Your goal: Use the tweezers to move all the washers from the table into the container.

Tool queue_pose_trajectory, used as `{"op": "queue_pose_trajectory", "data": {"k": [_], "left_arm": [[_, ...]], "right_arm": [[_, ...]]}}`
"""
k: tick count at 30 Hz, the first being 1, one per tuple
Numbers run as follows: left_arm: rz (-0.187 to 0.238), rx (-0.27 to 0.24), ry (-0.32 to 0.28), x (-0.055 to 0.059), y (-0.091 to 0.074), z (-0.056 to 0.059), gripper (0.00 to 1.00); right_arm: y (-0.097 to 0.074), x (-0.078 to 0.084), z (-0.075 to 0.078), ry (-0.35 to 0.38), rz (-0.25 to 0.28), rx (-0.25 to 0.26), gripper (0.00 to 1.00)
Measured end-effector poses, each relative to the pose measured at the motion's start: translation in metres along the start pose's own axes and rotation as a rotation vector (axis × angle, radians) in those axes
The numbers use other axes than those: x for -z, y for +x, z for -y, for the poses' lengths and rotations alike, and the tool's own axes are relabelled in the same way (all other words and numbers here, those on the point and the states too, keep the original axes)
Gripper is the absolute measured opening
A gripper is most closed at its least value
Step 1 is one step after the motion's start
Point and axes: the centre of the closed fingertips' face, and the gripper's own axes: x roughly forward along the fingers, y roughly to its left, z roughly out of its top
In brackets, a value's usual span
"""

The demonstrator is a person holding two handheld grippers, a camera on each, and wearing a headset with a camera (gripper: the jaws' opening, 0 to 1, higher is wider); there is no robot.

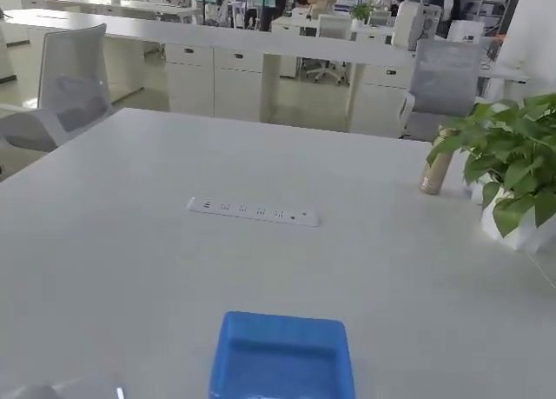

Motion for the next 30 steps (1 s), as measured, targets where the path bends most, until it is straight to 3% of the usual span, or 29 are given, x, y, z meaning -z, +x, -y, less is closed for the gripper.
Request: {"op": "queue_pose_trajectory", "data": {"k": [7,14,23,30], "left_arm": [[-0.077,0.022,0.09,0.01,0.013,0.002,0.33],[-0.156,0.033,0.192,0.02,0.018,0.002,0.28],[-0.18,0.056,0.229,0.023,0.022,0.002,0.22],[-0.196,0.084,0.25,0.022,0.03,0.003,0.13]], "right_arm": [[0.022,0.016,-0.004,-0.033,-0.081,-0.037,0.24],[0.03,0.025,-0.007,-0.096,-0.149,-0.079,0.22],[0.033,0.023,-0.009,-0.108,-0.15,-0.128,0.18],[0.037,0.032,-0.015,-0.16,-0.193,-0.161,0.14]]}}
